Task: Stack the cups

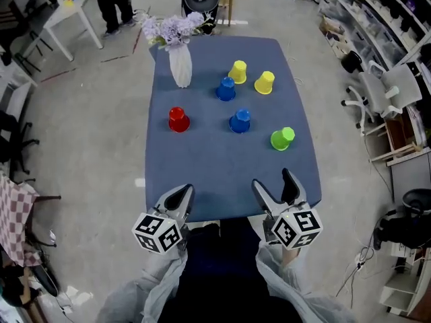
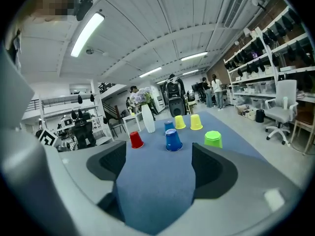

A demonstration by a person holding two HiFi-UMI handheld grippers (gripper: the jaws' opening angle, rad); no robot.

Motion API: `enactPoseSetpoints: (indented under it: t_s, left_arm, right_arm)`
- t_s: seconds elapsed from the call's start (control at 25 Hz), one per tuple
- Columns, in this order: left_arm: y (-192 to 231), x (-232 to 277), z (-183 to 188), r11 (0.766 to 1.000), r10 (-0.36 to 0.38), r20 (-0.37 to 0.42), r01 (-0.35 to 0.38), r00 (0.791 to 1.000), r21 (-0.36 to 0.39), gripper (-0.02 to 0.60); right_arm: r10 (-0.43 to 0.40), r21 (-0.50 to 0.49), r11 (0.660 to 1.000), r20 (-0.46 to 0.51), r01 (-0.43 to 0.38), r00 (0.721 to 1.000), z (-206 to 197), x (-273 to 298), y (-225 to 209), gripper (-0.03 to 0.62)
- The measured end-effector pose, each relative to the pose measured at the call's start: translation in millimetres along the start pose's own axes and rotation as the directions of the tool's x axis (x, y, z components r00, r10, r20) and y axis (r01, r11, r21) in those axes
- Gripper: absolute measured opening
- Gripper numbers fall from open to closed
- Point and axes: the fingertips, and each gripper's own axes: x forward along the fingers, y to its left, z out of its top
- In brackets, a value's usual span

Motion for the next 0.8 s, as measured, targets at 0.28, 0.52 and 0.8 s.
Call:
enactPoseSetpoints:
  t_s: [0.28, 0.52, 0.8]
  left_arm:
    - [18.1, 29.1, 34.0, 0.998, 0.069, 0.047, -0.069, 0.997, 0.013, -0.002]
    - [40.4, 51.7, 54.4, 0.992, 0.123, 0.072, -0.123, 0.990, -0.004, -0.002]
    - [71.7, 60.9, 58.7, 0.977, 0.211, 0.069, -0.208, 0.975, -0.043, -0.002]
  right_arm:
    - [0.058, -0.031, 0.998, 0.019, -0.057, 0.998, 33.5, 58.4, -17.9, 0.413]
    - [0.101, -0.022, 0.995, 0.001, -0.101, 0.995, 42.9, 108.0, -27.1, 0.413]
    - [0.127, -0.057, 0.990, -0.058, -0.130, 0.990, 27.1, 160.1, -28.8, 0.413]
